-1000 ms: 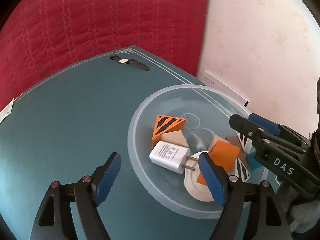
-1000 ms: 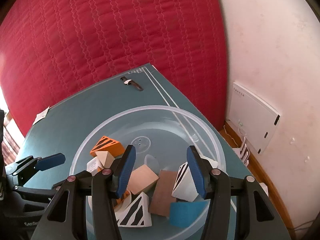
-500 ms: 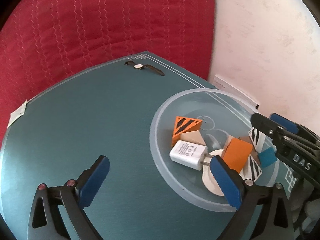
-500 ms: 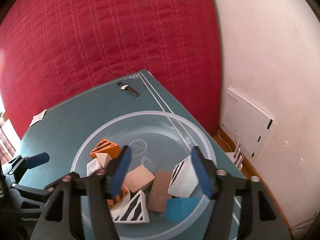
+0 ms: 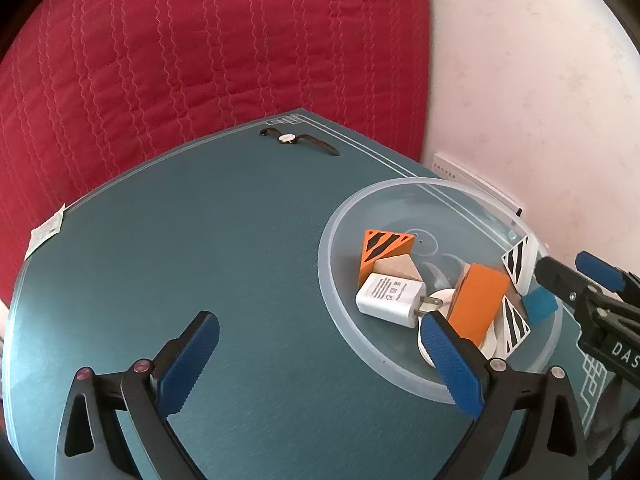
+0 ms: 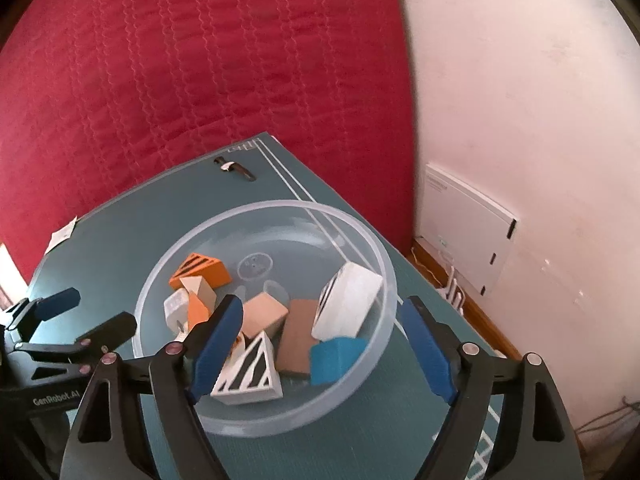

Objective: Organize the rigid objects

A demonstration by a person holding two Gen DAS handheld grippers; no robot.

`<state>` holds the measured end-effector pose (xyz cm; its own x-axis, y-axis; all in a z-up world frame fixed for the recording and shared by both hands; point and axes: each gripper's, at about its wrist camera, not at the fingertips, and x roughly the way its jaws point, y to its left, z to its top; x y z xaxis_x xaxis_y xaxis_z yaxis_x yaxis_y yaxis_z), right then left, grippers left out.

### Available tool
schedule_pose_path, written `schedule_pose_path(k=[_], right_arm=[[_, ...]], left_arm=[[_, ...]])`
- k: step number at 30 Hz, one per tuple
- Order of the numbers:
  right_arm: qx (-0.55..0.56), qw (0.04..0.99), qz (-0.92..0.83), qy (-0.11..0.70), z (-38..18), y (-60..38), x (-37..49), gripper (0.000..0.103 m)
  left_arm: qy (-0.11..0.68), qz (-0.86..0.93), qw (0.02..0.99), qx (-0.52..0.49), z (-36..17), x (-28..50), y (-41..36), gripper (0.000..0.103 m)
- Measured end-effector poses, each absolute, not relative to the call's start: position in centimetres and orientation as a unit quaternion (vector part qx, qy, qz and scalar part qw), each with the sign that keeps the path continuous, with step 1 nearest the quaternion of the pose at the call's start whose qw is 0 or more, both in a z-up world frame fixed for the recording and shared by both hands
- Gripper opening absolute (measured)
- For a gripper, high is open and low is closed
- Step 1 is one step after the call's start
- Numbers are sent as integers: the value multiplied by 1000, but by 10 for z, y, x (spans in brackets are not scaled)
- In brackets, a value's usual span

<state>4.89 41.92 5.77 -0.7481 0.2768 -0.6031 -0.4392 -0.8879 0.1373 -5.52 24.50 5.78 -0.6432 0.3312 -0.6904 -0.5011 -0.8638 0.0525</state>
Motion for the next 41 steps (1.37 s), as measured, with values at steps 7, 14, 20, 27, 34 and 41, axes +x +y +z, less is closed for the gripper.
schedule_pose_path(k=[7, 14, 20, 27, 34, 41], right_arm=[[-321, 199, 919, 115, 55, 401, 60, 91], [-350, 193, 911, 98, 46, 386, 65, 94], [-366, 189, 907, 90, 38, 376, 67, 94], [-367, 189, 907, 85, 38, 372, 69, 94], [-370, 187, 906, 86, 38, 370, 70, 94], [-369, 177, 909, 79, 37, 361, 74, 94]], left_arm=[[123, 899, 236, -347, 60, -52, 238, 102], [130, 896, 242, -348, 58, -49, 233, 102], [131, 893, 248, -351, 57, -44, 229, 102], [125, 885, 248, -374, 50, -47, 229, 102], [119, 885, 252, -373, 51, -46, 228, 102], [121, 884, 247, -377, 49, -47, 225, 102]])
